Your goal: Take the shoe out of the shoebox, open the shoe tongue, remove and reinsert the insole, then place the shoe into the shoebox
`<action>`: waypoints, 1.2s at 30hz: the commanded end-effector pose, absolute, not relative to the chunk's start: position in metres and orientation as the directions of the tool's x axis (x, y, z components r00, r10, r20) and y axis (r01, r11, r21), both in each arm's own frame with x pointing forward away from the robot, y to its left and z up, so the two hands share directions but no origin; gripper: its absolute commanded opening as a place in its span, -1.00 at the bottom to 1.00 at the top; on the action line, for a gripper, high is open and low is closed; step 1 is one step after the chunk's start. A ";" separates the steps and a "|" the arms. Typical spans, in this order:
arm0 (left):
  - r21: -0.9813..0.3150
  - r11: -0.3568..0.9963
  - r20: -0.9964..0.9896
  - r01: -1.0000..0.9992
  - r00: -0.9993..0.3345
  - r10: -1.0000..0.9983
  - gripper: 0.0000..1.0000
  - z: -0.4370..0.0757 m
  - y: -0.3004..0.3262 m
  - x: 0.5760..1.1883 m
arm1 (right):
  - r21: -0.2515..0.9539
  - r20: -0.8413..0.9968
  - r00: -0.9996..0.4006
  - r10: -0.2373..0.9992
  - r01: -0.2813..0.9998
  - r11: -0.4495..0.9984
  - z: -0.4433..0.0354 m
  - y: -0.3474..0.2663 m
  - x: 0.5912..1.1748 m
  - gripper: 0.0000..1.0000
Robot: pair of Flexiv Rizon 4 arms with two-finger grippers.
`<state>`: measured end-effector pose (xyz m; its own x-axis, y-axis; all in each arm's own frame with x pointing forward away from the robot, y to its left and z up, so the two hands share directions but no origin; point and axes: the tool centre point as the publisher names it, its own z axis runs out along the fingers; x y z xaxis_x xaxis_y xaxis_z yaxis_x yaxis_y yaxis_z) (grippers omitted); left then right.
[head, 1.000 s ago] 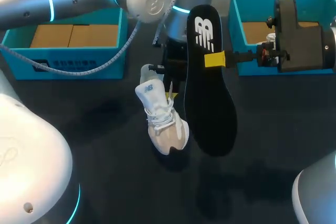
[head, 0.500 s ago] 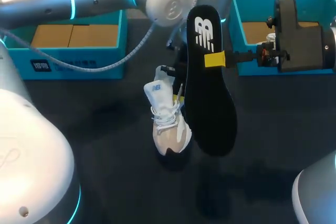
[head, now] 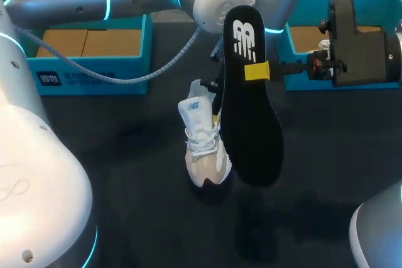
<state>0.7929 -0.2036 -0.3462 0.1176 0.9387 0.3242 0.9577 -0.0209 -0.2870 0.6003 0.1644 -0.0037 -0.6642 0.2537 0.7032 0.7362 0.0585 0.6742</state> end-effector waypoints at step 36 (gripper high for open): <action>-0.333 0.017 0.362 0.943 0.111 0.925 -0.74 -0.382 -0.200 0.767 | 0.676 0.701 -0.662 0.266 0.735 0.047 -0.001 0.170 0.592 -1.00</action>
